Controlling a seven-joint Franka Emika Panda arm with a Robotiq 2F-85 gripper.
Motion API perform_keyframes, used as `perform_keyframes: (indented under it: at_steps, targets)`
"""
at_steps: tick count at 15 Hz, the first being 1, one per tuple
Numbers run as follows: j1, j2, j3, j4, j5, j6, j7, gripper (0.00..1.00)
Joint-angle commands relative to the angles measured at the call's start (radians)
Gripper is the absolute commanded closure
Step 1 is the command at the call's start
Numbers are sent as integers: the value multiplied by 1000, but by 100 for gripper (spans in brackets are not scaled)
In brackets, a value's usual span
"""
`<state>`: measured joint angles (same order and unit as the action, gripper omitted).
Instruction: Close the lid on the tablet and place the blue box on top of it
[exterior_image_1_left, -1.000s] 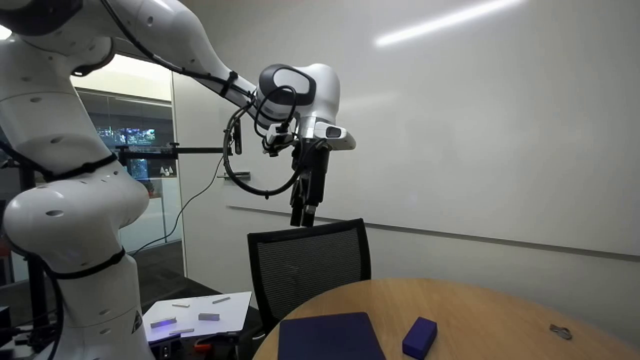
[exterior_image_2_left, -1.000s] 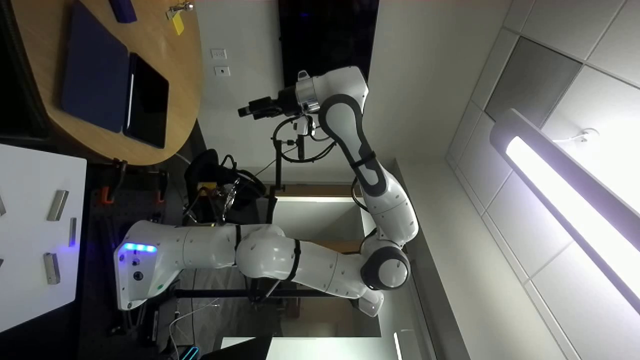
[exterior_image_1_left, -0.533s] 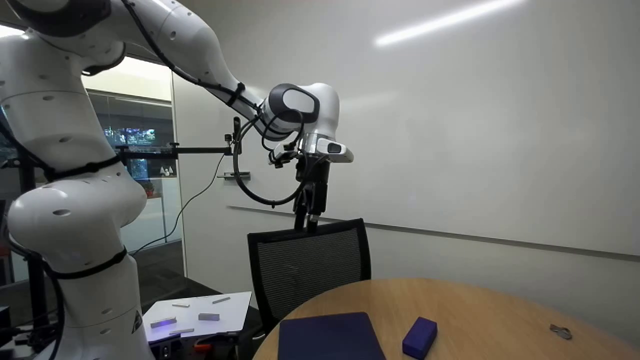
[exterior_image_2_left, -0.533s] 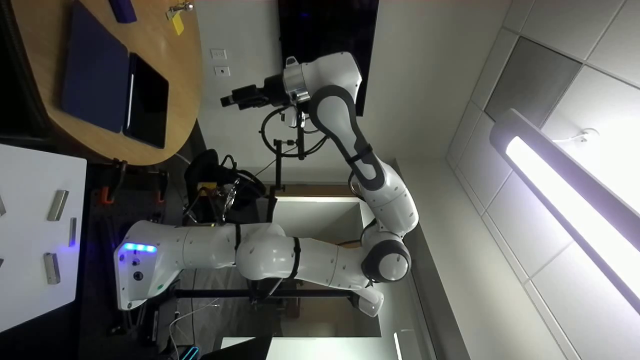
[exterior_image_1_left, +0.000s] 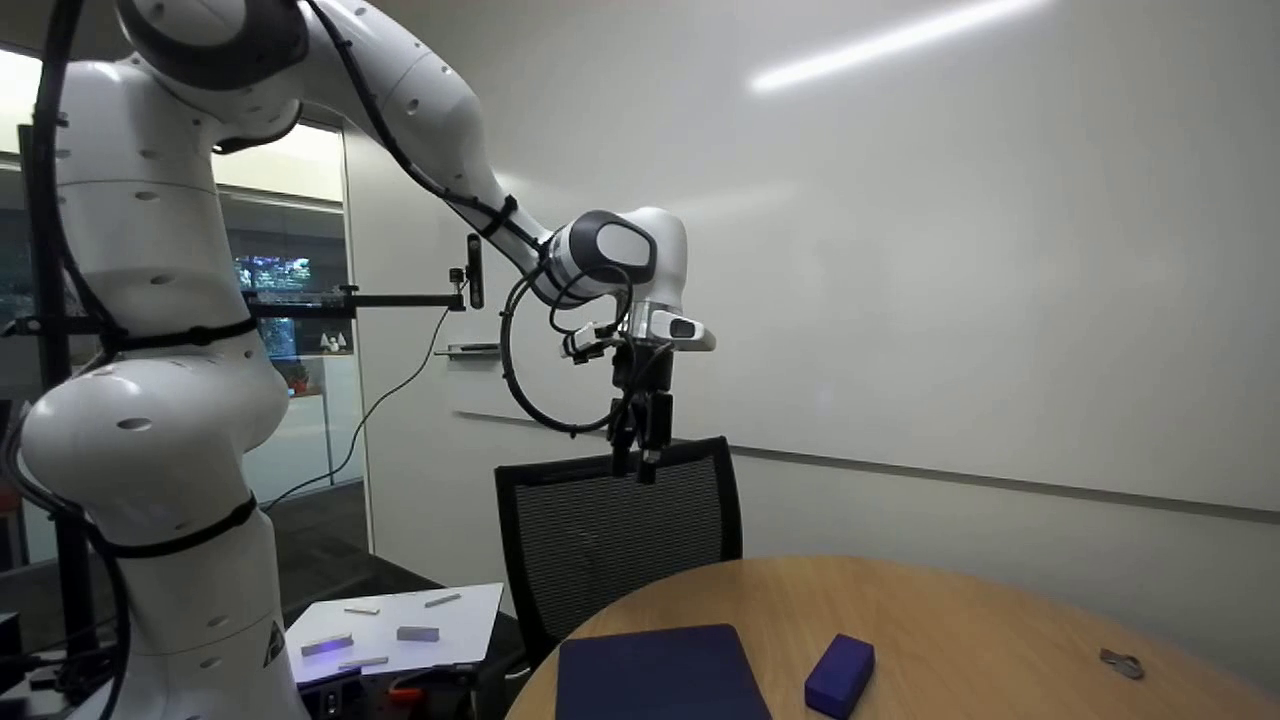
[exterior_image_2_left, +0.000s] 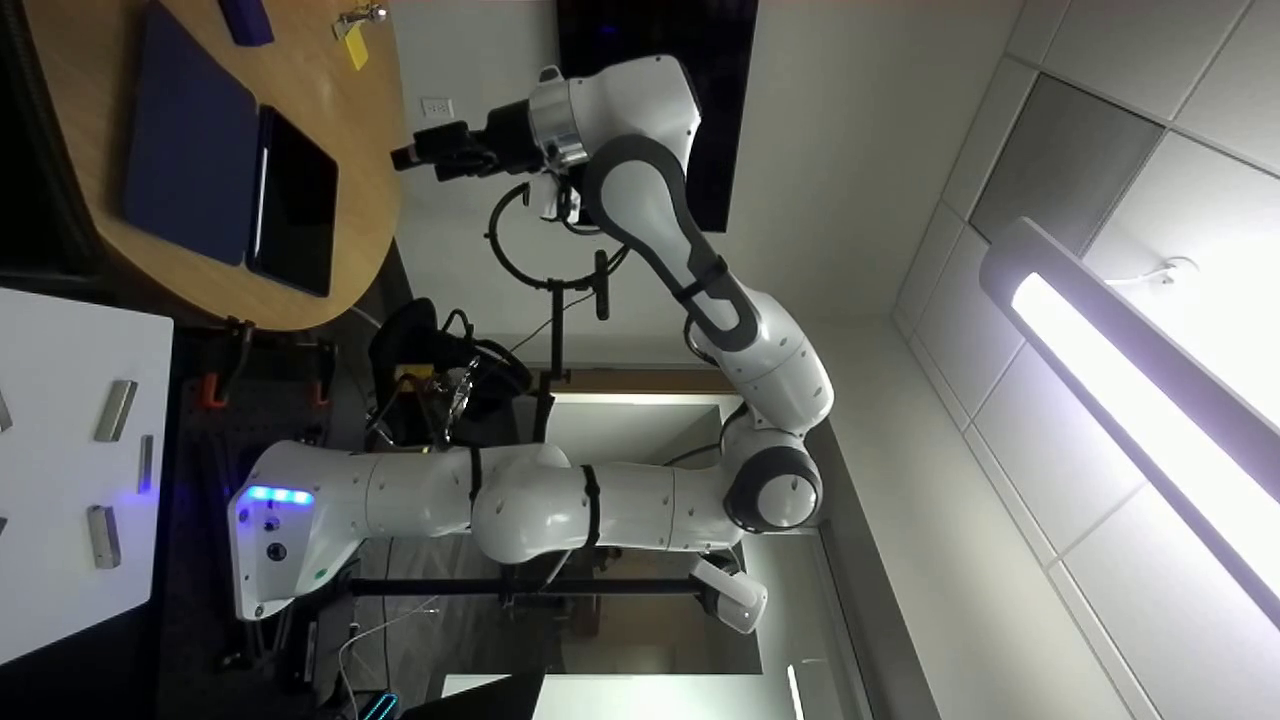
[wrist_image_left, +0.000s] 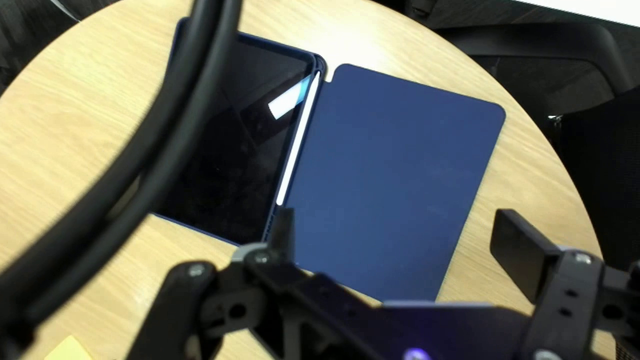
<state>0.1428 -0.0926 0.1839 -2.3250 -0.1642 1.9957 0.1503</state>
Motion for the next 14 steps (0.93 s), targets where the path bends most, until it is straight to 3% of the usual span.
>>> perform_keyframes:
  at_steps: [1, 10, 14]
  targets:
    - [27, 104, 26, 73, -12, 30, 110, 0]
    - [124, 312, 19, 194, -53, 53, 498, 0]
    - [170, 396, 16, 226, -37, 64, 593, 0]
